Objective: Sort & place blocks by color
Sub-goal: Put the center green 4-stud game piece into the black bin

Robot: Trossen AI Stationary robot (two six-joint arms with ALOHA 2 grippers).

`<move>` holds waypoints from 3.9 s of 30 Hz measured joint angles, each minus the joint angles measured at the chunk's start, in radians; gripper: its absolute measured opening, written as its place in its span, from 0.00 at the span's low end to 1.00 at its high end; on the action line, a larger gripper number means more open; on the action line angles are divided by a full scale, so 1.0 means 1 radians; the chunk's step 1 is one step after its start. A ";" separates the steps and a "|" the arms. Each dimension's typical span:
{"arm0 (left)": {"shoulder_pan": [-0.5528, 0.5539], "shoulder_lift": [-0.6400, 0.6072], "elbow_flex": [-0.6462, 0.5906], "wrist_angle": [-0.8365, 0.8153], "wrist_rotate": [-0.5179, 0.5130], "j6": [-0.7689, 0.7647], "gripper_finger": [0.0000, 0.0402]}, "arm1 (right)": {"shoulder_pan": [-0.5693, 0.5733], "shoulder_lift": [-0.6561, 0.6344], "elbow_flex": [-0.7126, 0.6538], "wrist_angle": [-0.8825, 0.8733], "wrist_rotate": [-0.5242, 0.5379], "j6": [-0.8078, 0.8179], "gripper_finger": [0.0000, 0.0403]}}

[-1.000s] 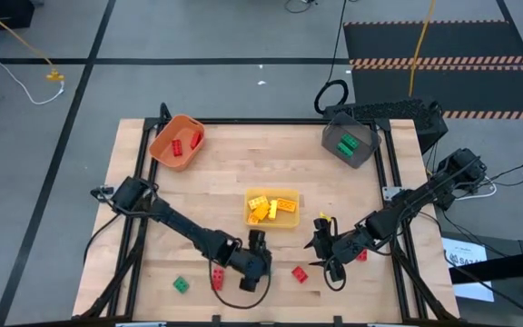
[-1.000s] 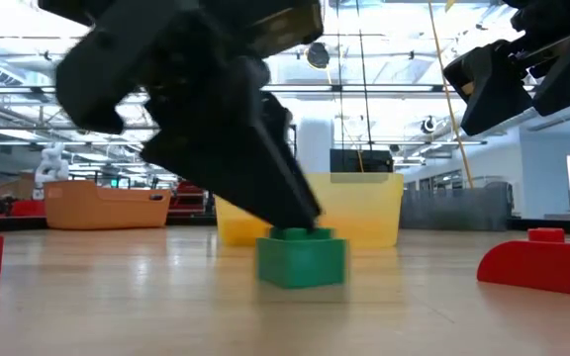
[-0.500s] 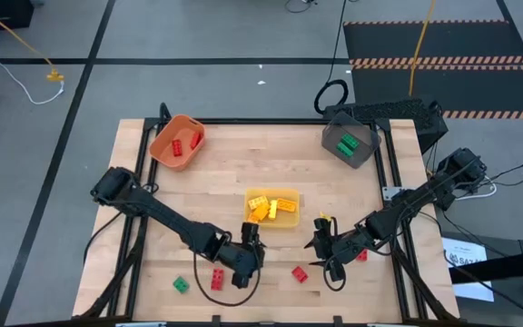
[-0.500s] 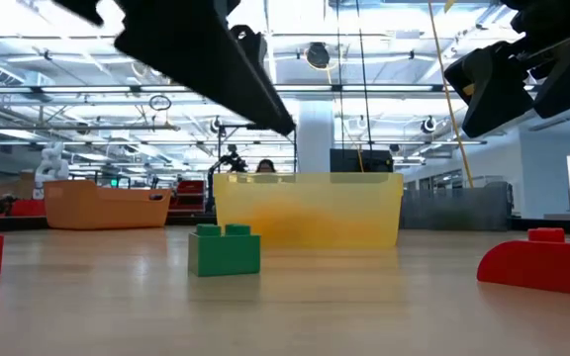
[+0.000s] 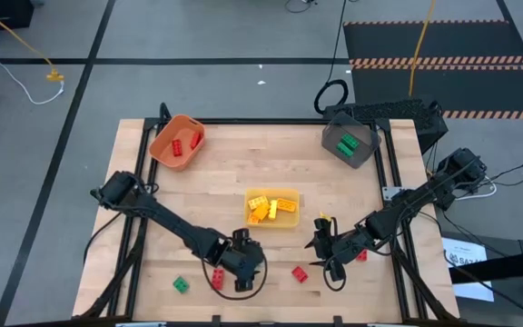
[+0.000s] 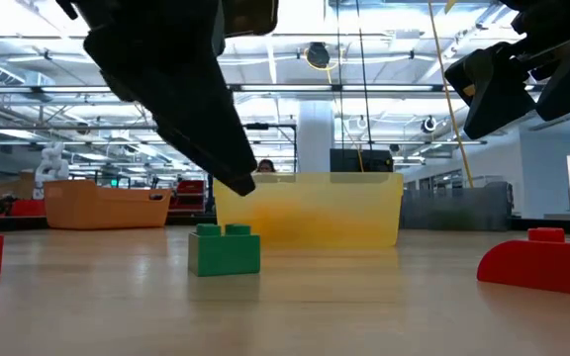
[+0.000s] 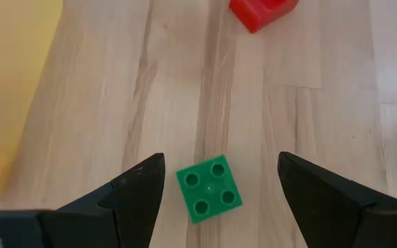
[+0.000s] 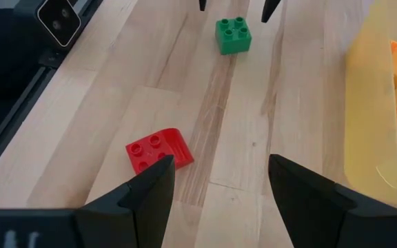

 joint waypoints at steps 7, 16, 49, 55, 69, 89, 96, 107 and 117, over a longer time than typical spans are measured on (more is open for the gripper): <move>-0.007 0.051 -0.003 -0.014 -0.015 -0.073 0.70 | 0.000 0.000 0.000 -0.001 0.000 0.000 0.56; -0.003 0.134 0.002 -0.004 -0.055 -0.073 0.70 | 0.000 0.000 0.000 -0.011 0.000 0.001 0.56; 0.264 0.007 -0.002 0.430 0.389 0.192 0.35 | -0.018 0.002 0.000 0.270 0.184 -0.876 0.56; 0.271 0.007 -0.002 0.524 0.406 0.188 0.35 | -0.046 0.050 0.000 0.291 0.185 -0.875 0.56; 0.276 0.007 -0.001 0.493 0.384 0.179 0.37 | -0.049 0.121 0.000 0.402 0.256 -1.003 0.21; 0.265 -0.043 -0.001 0.531 0.276 0.390 0.70 | -0.123 -0.181 -0.001 -0.033 0.779 -0.691 0.19; 0.276 -0.119 0.000 0.566 0.053 0.624 0.70 | -0.405 -0.372 0.000 -0.180 0.625 -0.558 0.19; 0.406 -0.326 -0.001 0.167 0.003 0.601 0.70 | -0.942 -0.381 0.000 -0.279 0.360 -0.362 0.19; 0.438 -0.376 -0.002 0.023 -0.001 0.538 0.70 | -1.183 -0.268 0.000 -0.318 0.232 -0.307 0.19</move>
